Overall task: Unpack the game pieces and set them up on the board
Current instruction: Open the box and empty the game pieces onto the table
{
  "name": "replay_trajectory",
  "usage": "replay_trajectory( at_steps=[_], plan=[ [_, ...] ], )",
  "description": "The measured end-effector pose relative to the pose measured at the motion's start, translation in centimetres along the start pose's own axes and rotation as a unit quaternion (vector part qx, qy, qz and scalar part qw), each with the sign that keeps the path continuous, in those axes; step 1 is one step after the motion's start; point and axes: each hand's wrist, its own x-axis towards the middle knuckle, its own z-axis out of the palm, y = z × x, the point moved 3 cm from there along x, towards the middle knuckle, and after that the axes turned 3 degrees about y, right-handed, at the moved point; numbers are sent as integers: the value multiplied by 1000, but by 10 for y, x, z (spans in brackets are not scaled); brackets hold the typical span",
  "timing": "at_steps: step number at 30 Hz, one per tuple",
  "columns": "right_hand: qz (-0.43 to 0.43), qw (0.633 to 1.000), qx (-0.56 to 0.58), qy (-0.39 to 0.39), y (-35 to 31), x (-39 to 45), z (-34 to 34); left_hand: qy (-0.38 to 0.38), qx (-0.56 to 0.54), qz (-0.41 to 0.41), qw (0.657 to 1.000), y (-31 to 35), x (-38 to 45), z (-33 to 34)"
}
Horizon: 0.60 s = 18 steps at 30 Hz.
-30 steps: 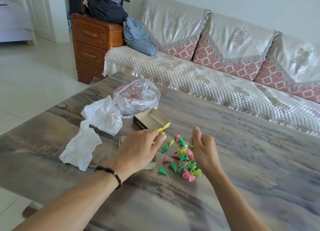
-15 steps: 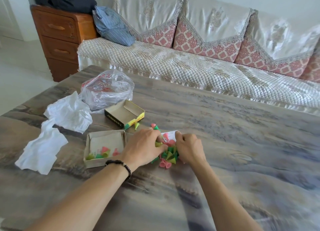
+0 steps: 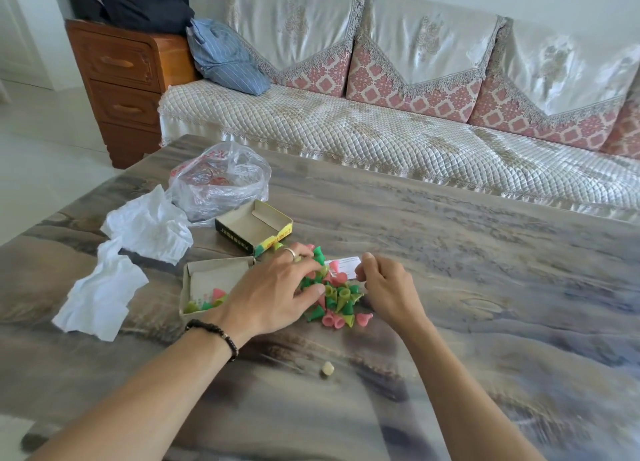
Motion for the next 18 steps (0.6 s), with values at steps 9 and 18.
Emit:
replay_trajectory(
  at_steps=[9,18],
  plan=[
    [-260,962,-78,-16,-57,-36,39,-7,98,-34,995,-58,-61,-62],
    [-395,891,-186,-129,-105,-55,105,-63,173,-10,983,-89,-86,-60]
  ],
)
